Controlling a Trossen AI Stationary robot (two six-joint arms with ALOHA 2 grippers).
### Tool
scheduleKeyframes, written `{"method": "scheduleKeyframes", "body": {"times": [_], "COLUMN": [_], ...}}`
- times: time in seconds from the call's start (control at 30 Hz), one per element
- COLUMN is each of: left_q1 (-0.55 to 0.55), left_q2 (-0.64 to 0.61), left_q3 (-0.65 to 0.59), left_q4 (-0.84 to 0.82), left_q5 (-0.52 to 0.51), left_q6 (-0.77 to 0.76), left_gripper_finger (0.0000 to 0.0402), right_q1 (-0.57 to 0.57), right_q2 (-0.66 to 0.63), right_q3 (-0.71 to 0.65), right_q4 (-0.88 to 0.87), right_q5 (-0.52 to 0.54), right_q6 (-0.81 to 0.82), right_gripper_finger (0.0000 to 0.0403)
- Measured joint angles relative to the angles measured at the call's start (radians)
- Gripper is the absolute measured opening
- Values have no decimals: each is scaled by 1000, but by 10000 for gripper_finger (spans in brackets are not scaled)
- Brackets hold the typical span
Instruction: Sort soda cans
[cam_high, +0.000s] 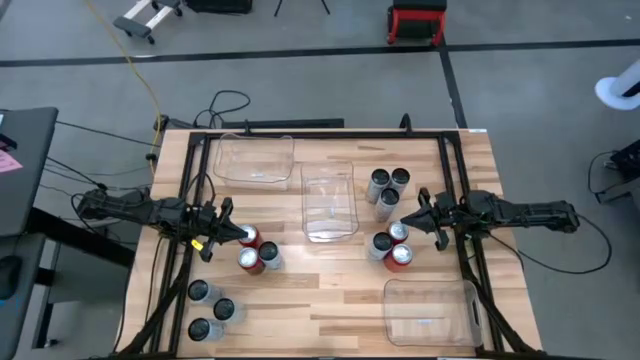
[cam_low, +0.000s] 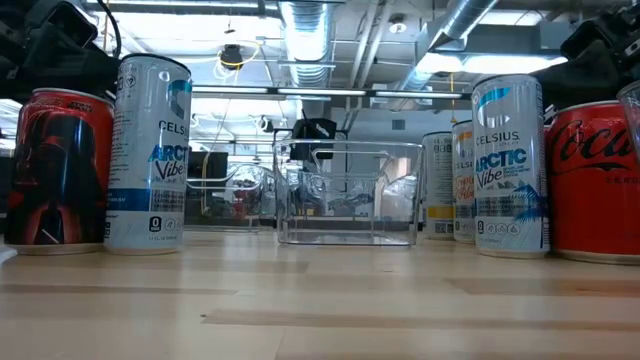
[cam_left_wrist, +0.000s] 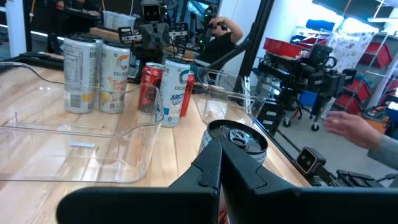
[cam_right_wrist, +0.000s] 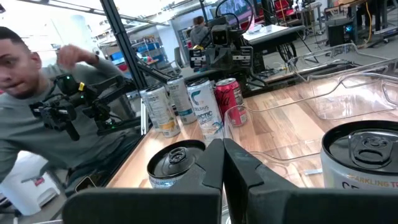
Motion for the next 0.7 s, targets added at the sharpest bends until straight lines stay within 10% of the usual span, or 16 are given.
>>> {"method": "scheduleKeyframes", "body": {"times": [0.7], "left_q1": [0], "left_q2": [0], "left_q3": [0], "left_q4": [0], "left_q5": [0], "left_q6": [0], "left_gripper_finger": [0], "right_q1": [-1], "right_q2": [0], "right_q3": [6], "right_q4": [41], "right_q5": [5], "right_q6": [-235], "right_gripper_finger": [24]}}
